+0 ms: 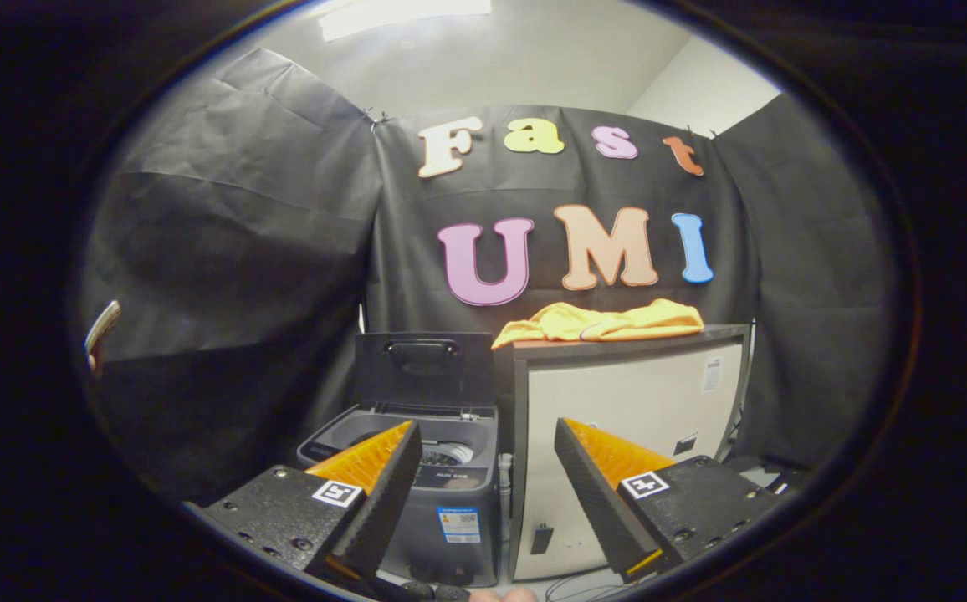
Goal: Put the clothes into the washing machine and then close the washing machine lid.
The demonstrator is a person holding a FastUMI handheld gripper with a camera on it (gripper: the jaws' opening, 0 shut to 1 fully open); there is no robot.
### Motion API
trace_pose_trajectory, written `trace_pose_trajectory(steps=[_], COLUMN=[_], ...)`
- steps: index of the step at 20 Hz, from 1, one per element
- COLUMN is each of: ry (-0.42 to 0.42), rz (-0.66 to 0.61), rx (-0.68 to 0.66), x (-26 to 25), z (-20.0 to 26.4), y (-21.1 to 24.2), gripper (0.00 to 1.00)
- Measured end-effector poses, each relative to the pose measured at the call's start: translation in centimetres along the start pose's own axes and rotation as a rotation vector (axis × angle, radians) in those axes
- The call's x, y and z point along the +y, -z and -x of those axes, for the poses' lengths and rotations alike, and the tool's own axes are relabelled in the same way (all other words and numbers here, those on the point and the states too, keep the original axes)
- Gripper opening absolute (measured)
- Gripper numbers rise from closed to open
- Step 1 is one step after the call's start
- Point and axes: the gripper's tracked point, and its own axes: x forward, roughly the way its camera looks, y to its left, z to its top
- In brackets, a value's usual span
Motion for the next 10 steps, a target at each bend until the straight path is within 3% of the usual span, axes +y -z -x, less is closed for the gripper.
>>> trace_pose_trajectory(steps=[10], ry=[0.024], rz=[0.008], rx=[0.029], x=[-3.5], z=[-4.8], y=[-1.5], gripper=[0.97])
